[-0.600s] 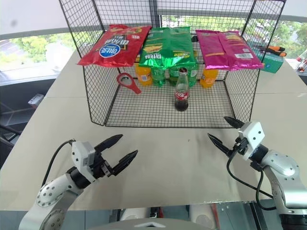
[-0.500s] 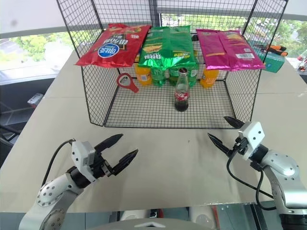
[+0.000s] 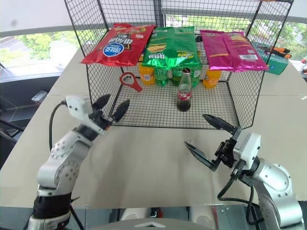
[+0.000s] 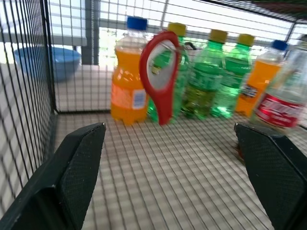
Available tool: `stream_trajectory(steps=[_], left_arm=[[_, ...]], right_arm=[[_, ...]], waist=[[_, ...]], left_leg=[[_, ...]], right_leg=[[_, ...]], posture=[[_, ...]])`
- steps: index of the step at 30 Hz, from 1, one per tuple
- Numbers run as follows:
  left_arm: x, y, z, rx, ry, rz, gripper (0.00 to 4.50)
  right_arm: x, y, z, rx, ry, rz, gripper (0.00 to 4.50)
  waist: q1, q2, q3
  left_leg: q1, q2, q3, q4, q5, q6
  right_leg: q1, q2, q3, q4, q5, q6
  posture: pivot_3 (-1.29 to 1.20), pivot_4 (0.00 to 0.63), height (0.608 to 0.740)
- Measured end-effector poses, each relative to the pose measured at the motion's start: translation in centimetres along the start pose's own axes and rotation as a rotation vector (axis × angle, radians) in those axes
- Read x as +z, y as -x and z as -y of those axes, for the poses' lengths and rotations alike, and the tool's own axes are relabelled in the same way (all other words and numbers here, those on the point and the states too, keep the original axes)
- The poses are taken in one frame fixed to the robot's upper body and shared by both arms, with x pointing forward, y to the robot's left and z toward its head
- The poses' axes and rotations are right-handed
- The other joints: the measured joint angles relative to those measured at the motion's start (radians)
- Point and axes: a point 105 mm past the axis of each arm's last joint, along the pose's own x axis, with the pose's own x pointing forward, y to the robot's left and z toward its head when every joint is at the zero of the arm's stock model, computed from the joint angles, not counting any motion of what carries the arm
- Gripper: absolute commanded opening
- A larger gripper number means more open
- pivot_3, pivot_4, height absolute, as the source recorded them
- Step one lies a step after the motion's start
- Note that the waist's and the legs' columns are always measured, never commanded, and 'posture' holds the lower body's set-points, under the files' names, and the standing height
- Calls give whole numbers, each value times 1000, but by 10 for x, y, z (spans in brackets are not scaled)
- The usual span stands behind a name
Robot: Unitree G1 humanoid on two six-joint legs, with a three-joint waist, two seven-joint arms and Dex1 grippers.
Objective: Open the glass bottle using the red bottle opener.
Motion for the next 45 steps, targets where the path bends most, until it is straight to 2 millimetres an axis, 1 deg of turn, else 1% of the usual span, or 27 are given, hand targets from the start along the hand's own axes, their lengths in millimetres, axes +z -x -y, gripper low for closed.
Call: stream_trajectory(steps=[4,6,7,8,11,12,13,14,15,19,21,22,23,24,26,27,28,31,35,40,43,45], left_arm=[[5,-17,-4,-6,-18,4,4434],[6,-25,-5,-19,-31,2,3913],[6,-32,-6,-30,-36,-3,3595],[6,-40,-6,-44,-43,-6,3110],[9,-46,-5,-70,-65,5,1699],[9,-46,-4,-74,-68,7,1388],[9,-46,-3,-81,-69,10,769],[8,-46,-3,-85,-68,10,294],[7,-46,-2,-87,-69,10,34],[10,-44,2,-124,-81,40,34],[11,-42,6,-153,-58,49,487],[12,-41,7,-159,-54,53,779],[13,-41,7,-162,-53,56,1259],[14,-40,8,-162,-55,57,1492],[15,-38,9,-157,-63,56,2403],[14,-38,8,-148,-70,50,2693],[13,-37,6,-136,-78,41,3132],[8,-33,2,-104,-116,3,3132],[6,-33,-3,-66,-144,-12,3132],[6,-40,-9,-41,-157,-20,3132],[10,-46,-9,-54,-158,-10,2334],[12,-48,-4,-94,-143,4,1349]], right_arm=[[1,-1,2,-33,17,-4,4500],[4,-3,2,-38,27,3,4500],[6,-4,2,-43,30,6,4500],[7,-5,3,-51,31,7,4500],[8,-5,4,-70,31,3,4500],[8,-5,4,-73,32,4,4500],[9,-5,4,-81,35,5,4500],[10,-5,5,-87,37,6,4500],[10,-5,5,-91,37,6,4500],[8,-6,7,-109,30,-6,4500],[8,-6,8,-110,31,-5,4500],[8,-6,8,-109,31,-5,4500],[8,-6,8,-108,33,-3,4500],[9,-7,8,-107,35,-1,4500],[9,-7,8,-106,36,0,4500],[9,-7,8,-105,36,0,4500],[9,-7,8,-104,36,0,4500],[7,-6,7,-103,30,-7,4500],[6,-4,5,-98,27,-11,4500],[5,-2,3,-96,32,-14,4500],[4,-1,3,-100,35,-19,4500],[4,0,3,-103,39,-16,4500]], waist=[[0,0,0],[0,0,0],[0,0,0],[1,0,0],[-3,0,0],[-3,0,0],[-3,0,0],[-2,0,0],[-1,0,0],[-1,-1,0],[-1,-1,0],[-1,-1,0],[-1,-1,0],[-1,-1,0],[-1,-1,0],[-1,-1,0],[-1,-1,0],[-1,-1,0],[0,-1,0],[0,-1,0],[0,-1,0],[0,-1,0]], left_leg=[[0,0,0,0,0,0],[0,-1,0,0,0,0],[0,-1,0,0,0,0],[0,-1,-1,0,0,0],[0,-1,0,0,0,0],[0,-1,0,0,0,0],[0,-1,0,0,0,0],[0,0,0,0,0,0],[-1,0,0,0,0,0],[-1,0,0,0,0,0],[-1,0,0,0,0,0],[-1,0,0,0,0,0],[-1,0,0,0,0,0],[-1,0,0,0,0,0],[0,0,0,0,0,0],[-1,0,0,0,0,0],[-1,0,0,0,0,0],[-1,0,0,0,0,0],[-1,0,0,0,0,0],[0,0,0,0,0,0],[-1,-1,0,0,0,0],[-1,0,0,0,0,0]], right_leg=[[0,0,0,0,1,2],[0,0,0,0,2,3],[0,1,-1,0,2,3],[0,1,-1,0,2,3],[0,1,0,0,2,4],[0,1,0,-1,2,4],[0,1,0,-1,2,4],[0,1,0,-1,2,4],[0,1,0,-1,2,4],[0,0,0,-1,2,4],[0,0,0,-1,2,4],[0,0,0,-1,2,4],[0,0,0,-1,2,4],[0,0,0,-1,2,4],[0,0,0,-1,2,4],[0,0,0,0,2,4],[0,0,0,-1,2,4],[0,0,0,-1,2,4],[0,0,0,-1,2,4],[0,0,0,0,2,4],[0,0,0,0,2,4],[0,0,0,-1,2,4]], posture=[[0,150,740],[0,150,740],[0,150,740],[0,150,740],[0,150,740],[0,150,740],[0,150,740],[0,150,740],[0,150,740],[0,150,740],[0,150,740],[0,150,740],[0,150,740],[0,150,740],[0,150,740],[0,150,740],[0,150,740],[0,150,740],[0,150,740],[0,150,740],[0,150,740],[0,150,740]])
